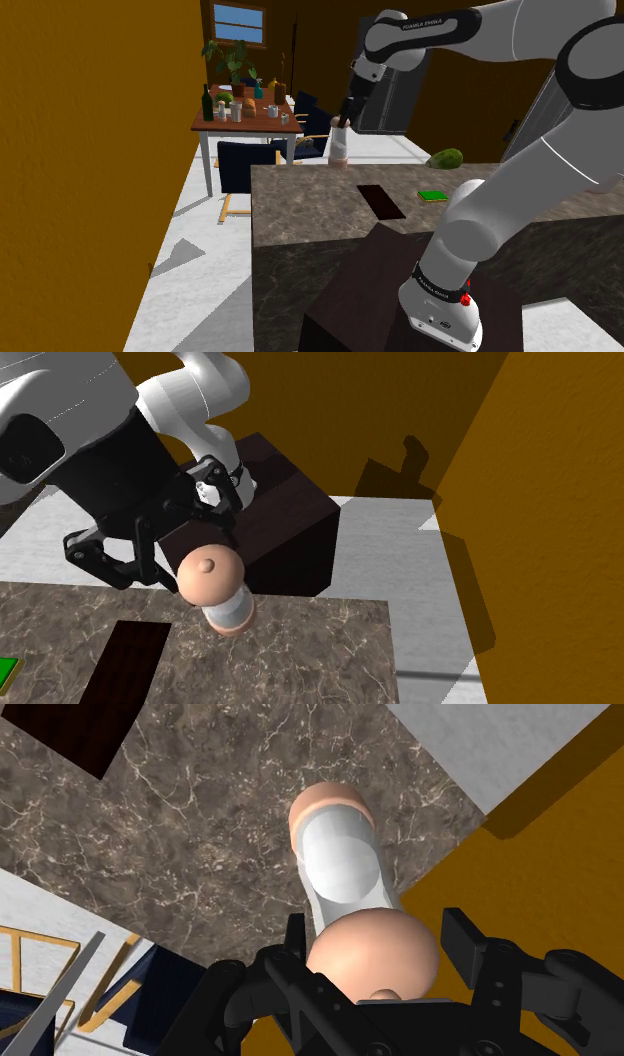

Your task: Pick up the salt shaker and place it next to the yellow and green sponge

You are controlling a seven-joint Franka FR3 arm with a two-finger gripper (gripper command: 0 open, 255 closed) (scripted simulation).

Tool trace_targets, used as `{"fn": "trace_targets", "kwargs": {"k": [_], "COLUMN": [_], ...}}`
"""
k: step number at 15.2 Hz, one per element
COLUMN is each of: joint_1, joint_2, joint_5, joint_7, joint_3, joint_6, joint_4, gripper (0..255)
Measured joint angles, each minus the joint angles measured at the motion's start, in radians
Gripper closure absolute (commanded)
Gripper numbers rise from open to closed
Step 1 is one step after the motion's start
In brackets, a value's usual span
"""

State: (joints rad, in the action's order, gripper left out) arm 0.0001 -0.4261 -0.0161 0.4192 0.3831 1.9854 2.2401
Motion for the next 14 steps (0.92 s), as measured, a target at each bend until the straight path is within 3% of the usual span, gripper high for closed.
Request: {"fn": "trace_targets", "kwargs": {"k": [5, 14], "joint_1": [-0.033, -0.131], "joint_2": [-0.055, -0.161], "joint_5": [0.028, 0.115], "joint_7": [0.046, 0.227], "joint_3": [0.034, 0.170], "joint_6": [-0.048, -0.126], "joint_4": [0.008, 0.039], "gripper": [255, 255]}}
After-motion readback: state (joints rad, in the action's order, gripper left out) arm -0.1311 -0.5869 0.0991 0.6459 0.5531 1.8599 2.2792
